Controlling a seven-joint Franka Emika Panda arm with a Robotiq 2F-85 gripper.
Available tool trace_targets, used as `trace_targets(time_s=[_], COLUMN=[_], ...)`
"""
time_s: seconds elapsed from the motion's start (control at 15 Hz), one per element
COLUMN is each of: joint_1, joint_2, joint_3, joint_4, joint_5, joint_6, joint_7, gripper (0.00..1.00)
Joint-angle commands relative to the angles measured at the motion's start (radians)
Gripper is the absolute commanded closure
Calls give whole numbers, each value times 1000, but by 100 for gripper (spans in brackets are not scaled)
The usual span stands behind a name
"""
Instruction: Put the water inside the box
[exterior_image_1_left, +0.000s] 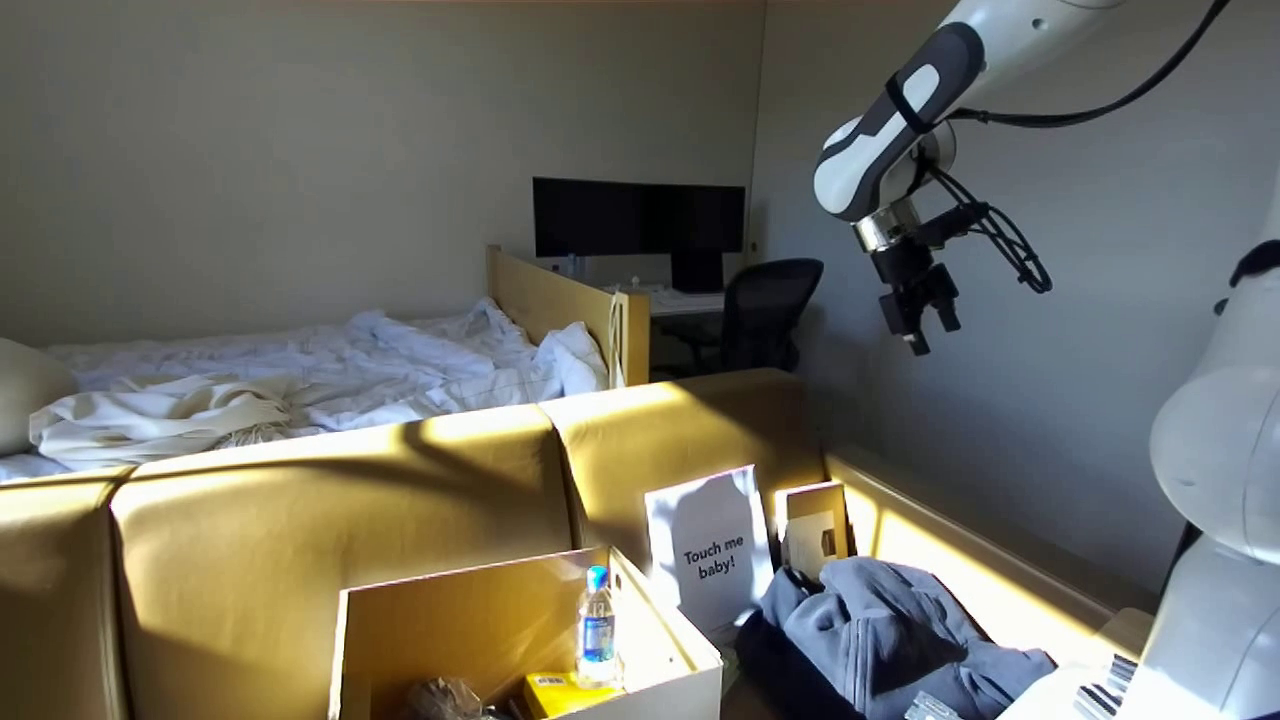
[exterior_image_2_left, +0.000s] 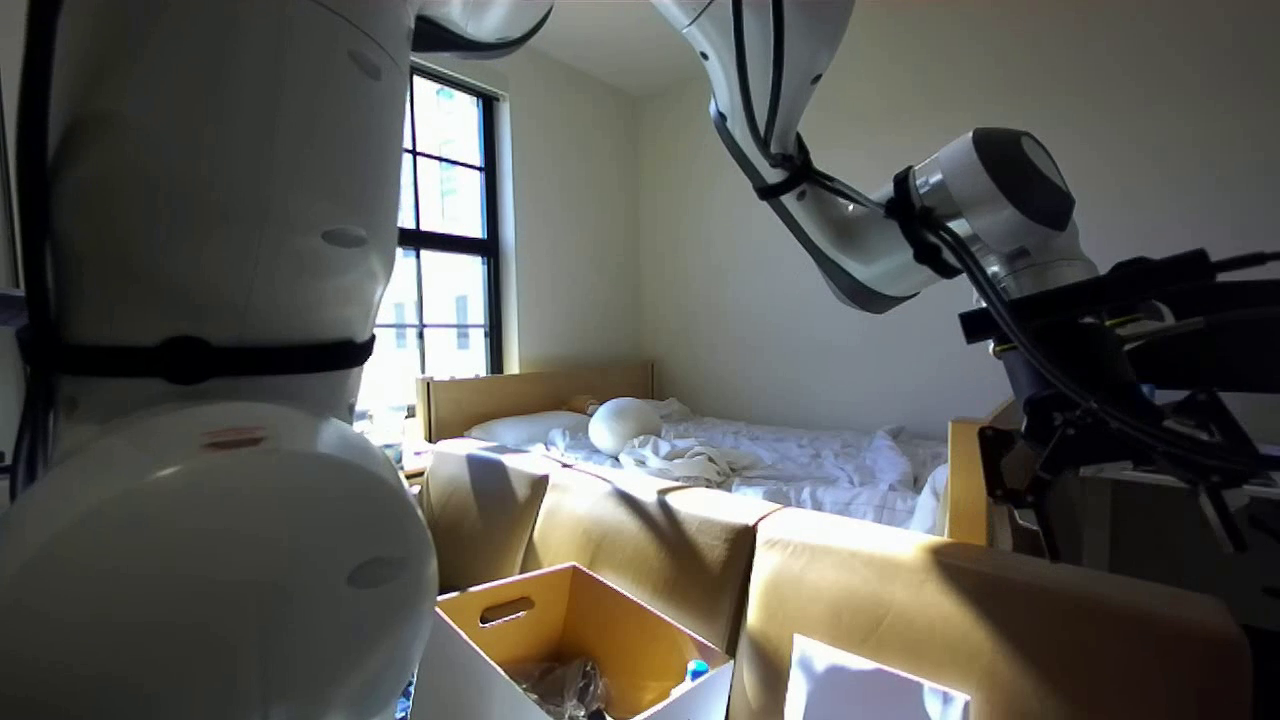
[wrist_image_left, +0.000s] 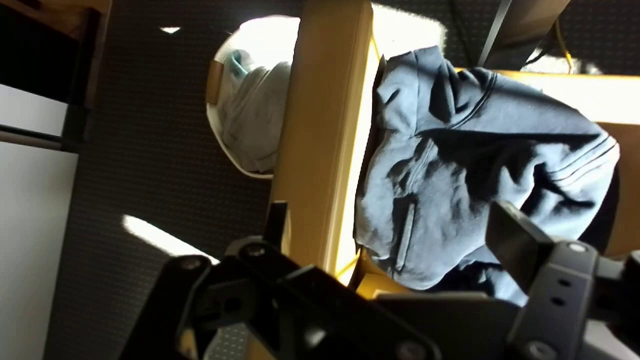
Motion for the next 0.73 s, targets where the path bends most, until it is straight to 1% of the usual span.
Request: trace_targets(time_s=[0.0, 0.2, 0.27, 0.4, 0.67], joint_1=[-49, -106, -78, -107, -108], joint_2=[-1, 33, 3, 11, 26], joint_3=[-20, -60, -37, -55, -55], joint_4=[86, 197, 138, 182, 191], joint_5=[36, 114, 66, 93, 98], joint_6=[18, 20, 7, 6, 6], joint_7=[73, 66, 53, 53, 53], gripper=[0, 0, 0, 0, 0])
